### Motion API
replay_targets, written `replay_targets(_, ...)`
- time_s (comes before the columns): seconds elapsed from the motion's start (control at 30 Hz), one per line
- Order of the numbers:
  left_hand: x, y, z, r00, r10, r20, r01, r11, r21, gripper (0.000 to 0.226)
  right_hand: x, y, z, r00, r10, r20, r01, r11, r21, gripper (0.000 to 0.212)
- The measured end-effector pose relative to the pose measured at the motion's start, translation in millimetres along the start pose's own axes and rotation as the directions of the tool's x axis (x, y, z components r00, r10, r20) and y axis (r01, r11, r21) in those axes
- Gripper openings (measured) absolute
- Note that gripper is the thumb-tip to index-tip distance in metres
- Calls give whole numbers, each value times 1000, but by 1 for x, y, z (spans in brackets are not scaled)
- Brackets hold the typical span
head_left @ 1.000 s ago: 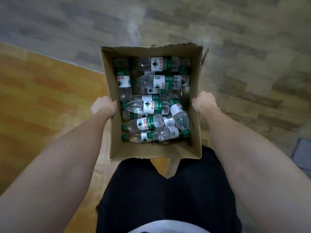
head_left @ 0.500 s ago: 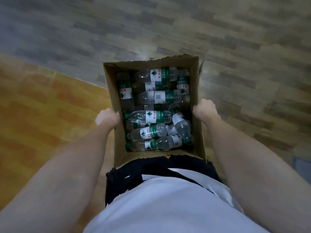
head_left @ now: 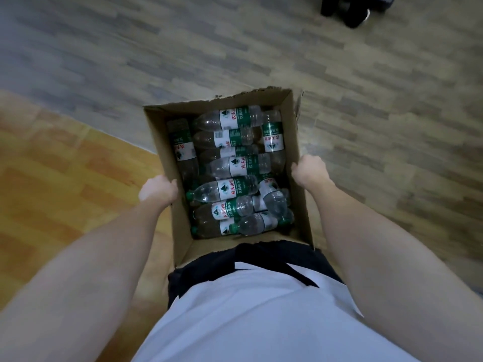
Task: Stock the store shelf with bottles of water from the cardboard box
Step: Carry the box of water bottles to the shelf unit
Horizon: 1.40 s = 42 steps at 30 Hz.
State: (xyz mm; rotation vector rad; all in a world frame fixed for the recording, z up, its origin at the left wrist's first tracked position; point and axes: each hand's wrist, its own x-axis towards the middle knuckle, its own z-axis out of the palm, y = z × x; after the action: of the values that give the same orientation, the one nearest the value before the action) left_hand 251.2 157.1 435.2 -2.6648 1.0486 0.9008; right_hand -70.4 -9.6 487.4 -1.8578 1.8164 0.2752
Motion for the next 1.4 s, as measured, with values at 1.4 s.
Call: replay_targets(1.4,176,117,-127,913,-396,104,398,917,-1,51,348,-177,-97,918,-297,262,353,913,-205,37)
